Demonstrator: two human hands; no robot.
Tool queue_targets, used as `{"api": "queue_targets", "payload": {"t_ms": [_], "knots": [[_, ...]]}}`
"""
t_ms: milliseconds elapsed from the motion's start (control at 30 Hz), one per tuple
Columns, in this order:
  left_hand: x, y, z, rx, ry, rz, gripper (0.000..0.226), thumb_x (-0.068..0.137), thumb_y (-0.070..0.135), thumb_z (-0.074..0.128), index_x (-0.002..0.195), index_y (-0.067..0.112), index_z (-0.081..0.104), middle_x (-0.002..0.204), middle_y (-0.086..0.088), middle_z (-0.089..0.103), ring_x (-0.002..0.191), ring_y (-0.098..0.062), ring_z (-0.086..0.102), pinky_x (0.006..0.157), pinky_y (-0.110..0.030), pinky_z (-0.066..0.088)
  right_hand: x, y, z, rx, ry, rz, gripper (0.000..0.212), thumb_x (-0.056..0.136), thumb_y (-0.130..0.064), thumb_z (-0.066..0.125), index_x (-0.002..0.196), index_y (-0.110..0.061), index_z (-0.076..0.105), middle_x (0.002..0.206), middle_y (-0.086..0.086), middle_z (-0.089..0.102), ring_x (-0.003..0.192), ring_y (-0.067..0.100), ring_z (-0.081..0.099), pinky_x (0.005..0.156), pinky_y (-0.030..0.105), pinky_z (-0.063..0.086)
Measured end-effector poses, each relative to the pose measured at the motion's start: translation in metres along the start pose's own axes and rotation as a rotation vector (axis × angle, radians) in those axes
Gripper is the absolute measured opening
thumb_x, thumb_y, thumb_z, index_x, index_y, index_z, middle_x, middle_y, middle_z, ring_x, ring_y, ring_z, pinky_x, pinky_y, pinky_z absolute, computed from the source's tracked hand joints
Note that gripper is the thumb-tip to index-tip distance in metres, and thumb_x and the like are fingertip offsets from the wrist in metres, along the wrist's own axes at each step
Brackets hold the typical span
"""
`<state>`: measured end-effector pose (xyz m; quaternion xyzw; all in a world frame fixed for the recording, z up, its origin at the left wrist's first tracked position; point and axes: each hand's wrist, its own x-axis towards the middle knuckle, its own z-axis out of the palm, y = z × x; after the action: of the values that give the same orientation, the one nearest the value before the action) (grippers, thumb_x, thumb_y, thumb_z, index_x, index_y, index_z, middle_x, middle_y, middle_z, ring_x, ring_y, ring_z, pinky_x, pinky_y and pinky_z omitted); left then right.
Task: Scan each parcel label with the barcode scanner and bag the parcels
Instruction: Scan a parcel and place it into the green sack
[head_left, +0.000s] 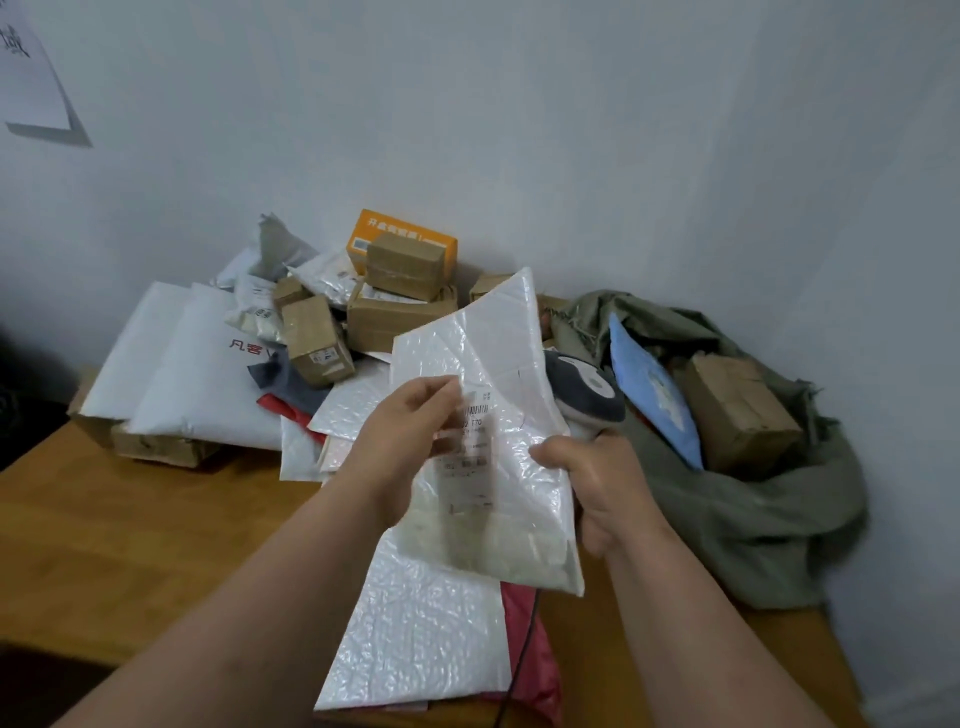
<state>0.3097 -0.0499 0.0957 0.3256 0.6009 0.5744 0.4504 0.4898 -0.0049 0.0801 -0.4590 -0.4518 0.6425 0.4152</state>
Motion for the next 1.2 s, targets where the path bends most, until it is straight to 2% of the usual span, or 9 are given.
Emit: {"api": "queue_targets", "payload": {"t_ms": [100, 200, 333, 467, 567, 700, 867, 1033, 1200], "knots": [[0.010, -0.020, -0.026, 0.146, 0.212, -0.077, 0.068, 0.090, 0.045, 0.068, 0.149, 0.028, 0.038, 0.150, 0.001, 0.044, 0.132, -0.026, 0.046, 0.104, -0.046, 0.042, 0.000, 0.001, -0.009, 0.148, -0.044, 0.015, 0.027, 0.076, 0.015, 0.065, 0.100, 0.005, 0.074, 0.093, 0.026, 0.074, 0.082, 0.044, 0.072, 0.077, 0.062, 0.058], [0.011, -0.039, -0.050, 0.076, 0.167, -0.329, 0.093, 0.079, 0.055, 0.075, 0.154, 0.027, 0.029, 0.160, -0.003, 0.031, 0.144, -0.035, 0.033, 0.112, -0.055, 0.031, -0.003, 0.003, -0.011, 0.245, -0.129, 0.046, 0.030, 0.064, 0.009, 0.070, 0.093, 0.002, 0.077, 0.095, 0.028, 0.073, 0.080, 0.044, 0.072, 0.071, 0.060, 0.059], [0.008, -0.053, -0.068, -0.152, 0.058, -0.365, 0.041, 0.081, 0.018, 0.075, 0.119, 0.006, 0.065, 0.119, -0.016, 0.070, 0.095, -0.031, 0.072, 0.072, -0.038, 0.060, -0.006, 0.009, -0.008, 0.258, -0.104, 0.090, 0.044, 0.057, 0.001, 0.075, 0.101, 0.003, 0.075, 0.096, 0.028, 0.073, 0.081, 0.044, 0.073, 0.066, 0.055, 0.060], [0.015, -0.051, -0.080, -0.220, 0.239, -0.269, 0.024, 0.088, 0.006, 0.069, 0.112, 0.006, 0.065, 0.116, -0.019, 0.070, 0.107, -0.039, 0.065, 0.093, -0.056, 0.053, -0.005, 0.014, -0.003, 0.188, 0.156, 0.047, 0.046, 0.070, -0.022, 0.085, 0.112, -0.010, 0.072, 0.102, 0.011, 0.078, 0.095, 0.034, 0.074, 0.088, 0.052, 0.058], [0.023, -0.046, -0.087, -0.147, 0.295, -0.218, 0.007, 0.091, 0.015, 0.070, 0.097, 0.014, 0.067, 0.114, -0.018, 0.068, 0.112, -0.042, 0.061, 0.095, -0.062, 0.050, -0.008, 0.021, -0.003, 0.098, 0.298, 0.018, 0.037, 0.074, -0.028, 0.086, 0.107, -0.017, 0.073, 0.094, 0.000, 0.079, 0.091, 0.023, 0.074, 0.078, 0.036, 0.060], [0.029, -0.046, -0.090, -0.128, 0.290, -0.156, 0.006, 0.093, 0.019, 0.068, 0.097, 0.024, 0.070, 0.108, -0.010, 0.072, 0.106, -0.038, 0.065, 0.088, -0.059, 0.055, -0.016, 0.026, 0.001, 0.020, 0.314, 0.010, 0.012, 0.079, -0.013, 0.081, 0.086, -0.014, 0.072, 0.072, 0.002, 0.075, 0.059, 0.011, 0.069, 0.049, 0.022, 0.053], [0.035, -0.052, -0.100, -0.193, 0.362, -0.104, 0.009, 0.094, 0.020, 0.067, 0.096, 0.029, 0.070, 0.098, -0.002, 0.074, 0.091, -0.027, 0.070, 0.063, -0.042, 0.059, -0.020, 0.023, -0.003, -0.071, 0.458, -0.059, 0.009, 0.081, -0.014, 0.074, 0.078, -0.006, 0.069, 0.061, 0.002, 0.069, 0.052, 0.011, 0.064, 0.053, 0.027, 0.050], [0.035, -0.050, -0.099, -0.232, 0.346, -0.072, 0.011, 0.095, 0.017, 0.064, 0.103, 0.024, 0.069, 0.101, -0.005, 0.073, 0.089, -0.030, 0.071, 0.059, -0.044, 0.060, -0.034, 0.020, 0.011, -0.158, 0.204, -0.051, 0.013, 0.080, -0.008, 0.074, 0.068, -0.010, 0.069, 0.060, 0.012, 0.067, 0.056, 0.021, 0.063, 0.055, 0.032, 0.051], [0.036, -0.047, -0.096, -0.209, 0.325, -0.047, 0.014, 0.096, 0.018, 0.064, 0.107, 0.024, 0.069, 0.105, -0.006, 0.072, 0.097, -0.034, 0.069, 0.076, -0.059, 0.059, -0.042, 0.026, 0.031, -0.298, 0.077, -0.002, 0.016, 0.079, -0.010, 0.076, 0.067, -0.005, 0.067, 0.056, 0.012, 0.065, 0.050, 0.013, 0.061, 0.050, 0.022, 0.049]]}}
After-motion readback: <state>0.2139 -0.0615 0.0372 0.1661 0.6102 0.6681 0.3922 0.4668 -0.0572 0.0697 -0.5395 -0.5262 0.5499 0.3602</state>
